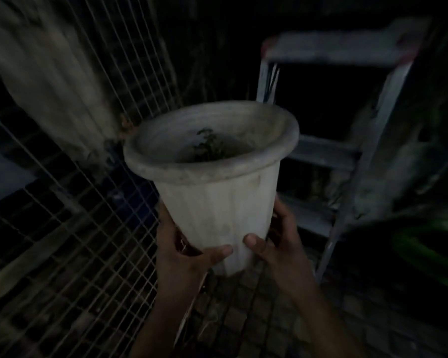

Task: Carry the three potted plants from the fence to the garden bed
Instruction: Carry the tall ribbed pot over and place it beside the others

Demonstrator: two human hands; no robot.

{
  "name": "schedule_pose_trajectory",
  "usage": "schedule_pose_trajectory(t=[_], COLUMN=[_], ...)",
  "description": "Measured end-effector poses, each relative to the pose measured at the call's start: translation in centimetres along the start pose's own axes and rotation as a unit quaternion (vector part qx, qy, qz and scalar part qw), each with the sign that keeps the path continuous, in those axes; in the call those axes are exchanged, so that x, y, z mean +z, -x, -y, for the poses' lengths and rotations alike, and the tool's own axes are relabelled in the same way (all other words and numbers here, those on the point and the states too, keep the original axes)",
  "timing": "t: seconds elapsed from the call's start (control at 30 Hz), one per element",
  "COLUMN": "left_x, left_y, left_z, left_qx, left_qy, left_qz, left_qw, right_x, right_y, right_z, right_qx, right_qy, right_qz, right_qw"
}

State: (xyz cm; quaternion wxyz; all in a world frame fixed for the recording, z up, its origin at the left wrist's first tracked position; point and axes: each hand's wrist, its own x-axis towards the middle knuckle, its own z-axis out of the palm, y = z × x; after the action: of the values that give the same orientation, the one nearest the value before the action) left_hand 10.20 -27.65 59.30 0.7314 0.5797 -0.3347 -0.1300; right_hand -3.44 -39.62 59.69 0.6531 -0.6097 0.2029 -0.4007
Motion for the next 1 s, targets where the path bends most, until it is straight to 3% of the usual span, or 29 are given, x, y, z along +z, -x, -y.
schedule_pose_trajectory(t=[0.2,0.33,0.53,0.67,1.0], left_x=[0.1,0.0,0.1,-2.7,-21.4], left_y=[-0.4,2.7,10.8,17.3,33.9], left_z=[-19.0,-26.8,-35.5,-39.4,-46.1], left_qx=[0.071,0.119,0.165,0.142,0.158], left_qy=[-0.018,-0.043,-0.066,-0.055,-0.155], left_qz=[0.054,0.036,-0.049,-0.136,-0.344], left_qw=[0.996,0.991,0.983,0.979,0.912], right_x=[2.9,3.4,3.2,6.5,27.5], right_y=[4.3,7.3,11.3,15.4,29.2], right_z=[18.1,25.0,30.2,32.4,31.9], right_qx=[-0.031,-0.083,-0.126,-0.120,-0.130], right_qy=[0.016,0.029,-0.011,-0.024,-0.112], right_qz=[-0.026,0.032,0.141,0.192,0.396], right_qw=[0.999,0.996,0.982,0.974,0.902])
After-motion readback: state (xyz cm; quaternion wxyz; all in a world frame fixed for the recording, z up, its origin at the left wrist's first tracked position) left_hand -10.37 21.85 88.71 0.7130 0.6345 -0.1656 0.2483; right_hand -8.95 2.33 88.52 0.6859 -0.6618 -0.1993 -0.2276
